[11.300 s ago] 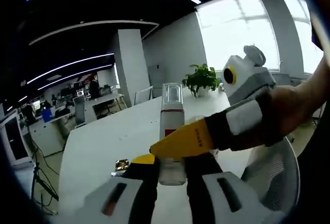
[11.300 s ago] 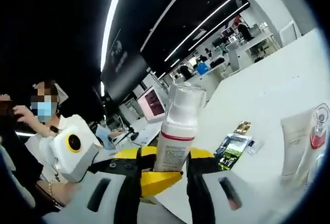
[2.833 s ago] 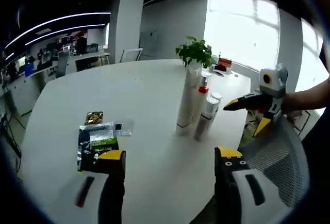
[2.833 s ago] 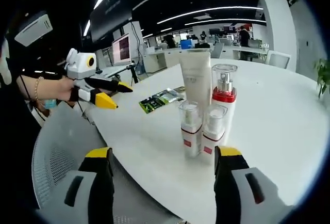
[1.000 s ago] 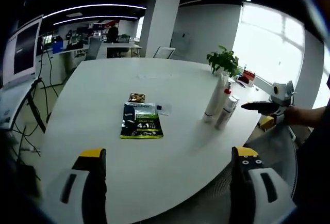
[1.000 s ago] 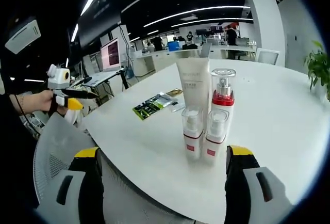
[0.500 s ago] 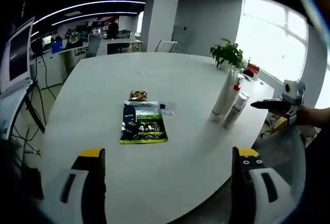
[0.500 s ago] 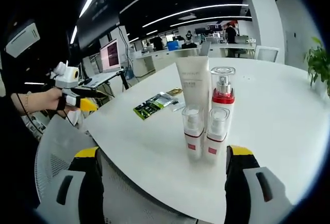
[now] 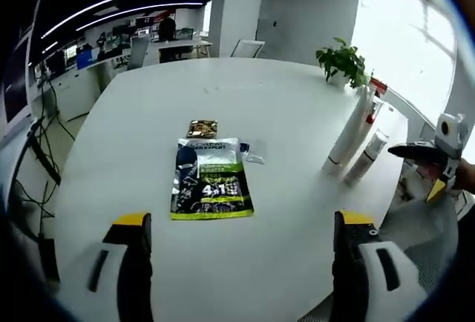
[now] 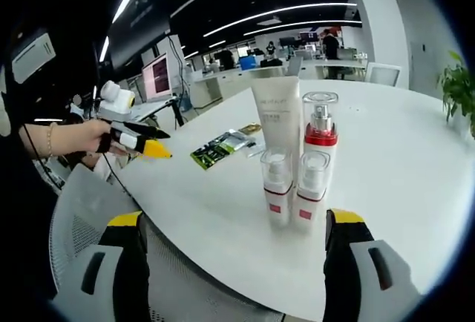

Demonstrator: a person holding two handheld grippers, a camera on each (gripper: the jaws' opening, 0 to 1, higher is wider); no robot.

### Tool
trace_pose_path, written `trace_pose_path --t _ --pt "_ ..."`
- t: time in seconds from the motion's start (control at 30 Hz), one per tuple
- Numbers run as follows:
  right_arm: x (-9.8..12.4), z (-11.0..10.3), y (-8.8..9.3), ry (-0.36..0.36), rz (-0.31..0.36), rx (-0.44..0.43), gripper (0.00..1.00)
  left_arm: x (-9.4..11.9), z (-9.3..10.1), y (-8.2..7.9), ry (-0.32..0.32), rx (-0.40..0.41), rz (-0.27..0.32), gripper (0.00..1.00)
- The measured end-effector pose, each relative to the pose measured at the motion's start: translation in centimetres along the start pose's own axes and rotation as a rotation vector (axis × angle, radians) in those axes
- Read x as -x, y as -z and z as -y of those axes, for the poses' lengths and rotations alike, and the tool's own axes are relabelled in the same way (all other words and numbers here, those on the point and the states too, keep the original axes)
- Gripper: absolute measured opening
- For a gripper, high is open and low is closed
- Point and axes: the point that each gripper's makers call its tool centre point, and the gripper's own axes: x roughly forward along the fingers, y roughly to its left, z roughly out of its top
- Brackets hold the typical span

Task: Arrange the skincare products in the storage area until every visible bottle or jar stands upright without overlapping.

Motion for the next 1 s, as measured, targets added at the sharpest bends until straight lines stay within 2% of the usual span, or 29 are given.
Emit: trace_pose_path --t 0.3,0.4,0.53,0.77,1.0 --pt "-0.2 0.2 0.3 0.003 -0.018 -0.012 1.00 -3.6 -1.5 -0.7 -0.026 -0.005 -0.049 0.99" --pt "-0.1 0.2 0.4 0.011 -0.019 -0.021 1.00 -4.9 -2.2 -0.4 -0.044 -0.003 -0.079 0.98" --pt "-0.2 0.4 0.5 0.016 -0.021 -0.028 1.00 -5.5 -2.4 -0.2 -0.060 -0.004 -0.098 0.98" --pt "-0.1 0.6 0.5 0.031 -0.017 -0.039 1.00 -7.7 -2.5 -0.4 -0.062 -0.047 -0.141 0.97" --pt "0.0 0.6 0.4 0.039 -0.018 -0.042 1.00 -9.9 -3.7 0.0 -0.079 -0.071 -0.191 0.95"
